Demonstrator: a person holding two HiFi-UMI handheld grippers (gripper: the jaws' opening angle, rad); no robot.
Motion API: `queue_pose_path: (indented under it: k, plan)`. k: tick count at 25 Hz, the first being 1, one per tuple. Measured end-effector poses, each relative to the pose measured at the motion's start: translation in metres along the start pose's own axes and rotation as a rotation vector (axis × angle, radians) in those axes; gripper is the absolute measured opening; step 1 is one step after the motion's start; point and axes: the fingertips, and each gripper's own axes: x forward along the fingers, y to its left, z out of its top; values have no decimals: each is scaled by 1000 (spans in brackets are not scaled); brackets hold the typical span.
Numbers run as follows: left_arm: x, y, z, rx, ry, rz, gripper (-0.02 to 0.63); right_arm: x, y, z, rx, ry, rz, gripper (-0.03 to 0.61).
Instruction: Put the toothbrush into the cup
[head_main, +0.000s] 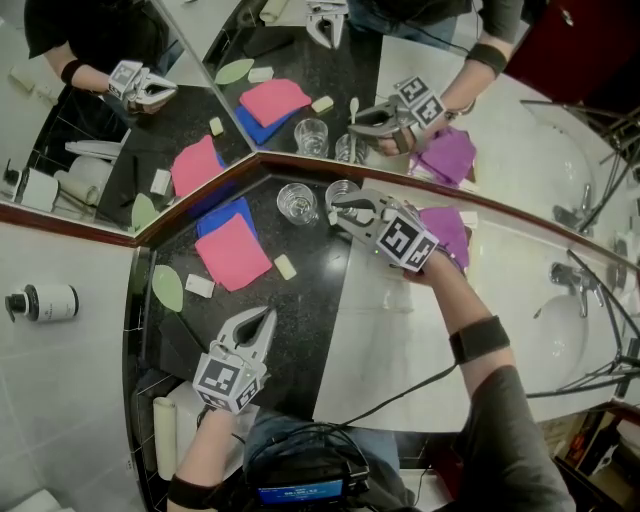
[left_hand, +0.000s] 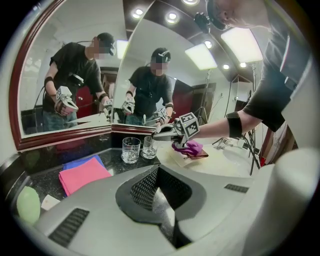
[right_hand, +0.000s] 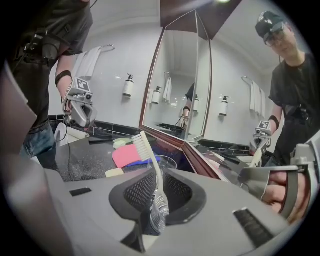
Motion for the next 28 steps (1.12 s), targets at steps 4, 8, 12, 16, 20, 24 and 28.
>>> queue_pose_path:
  k: [4, 8, 12, 16, 20, 24, 28]
  plan:
    - [1, 2, -3, -4, 7, 2, 1, -1, -11, 9, 24, -32, -22, 47]
    - [2, 3, -3, -5, 14, 4, 1, 1, -10, 11, 17, -33, -20, 46]
    - [2, 6, -4, -7, 7, 7, 1, 0, -15, 12, 27, -37, -32, 44]
    - [4, 8, -5, -10, 2, 7, 1, -1, -22, 15, 76, -66, -45, 46]
    - [6, 8, -3, -12, 3, 6, 1, -3, -30, 21, 133, -102, -57, 46]
    - [6, 9, 1, -14, 9, 3, 1, -6, -42, 22, 174, -124, -90, 46]
    - [6, 10, 4, -14, 5, 1, 1, -14, -46, 39, 203, -143, -107, 46]
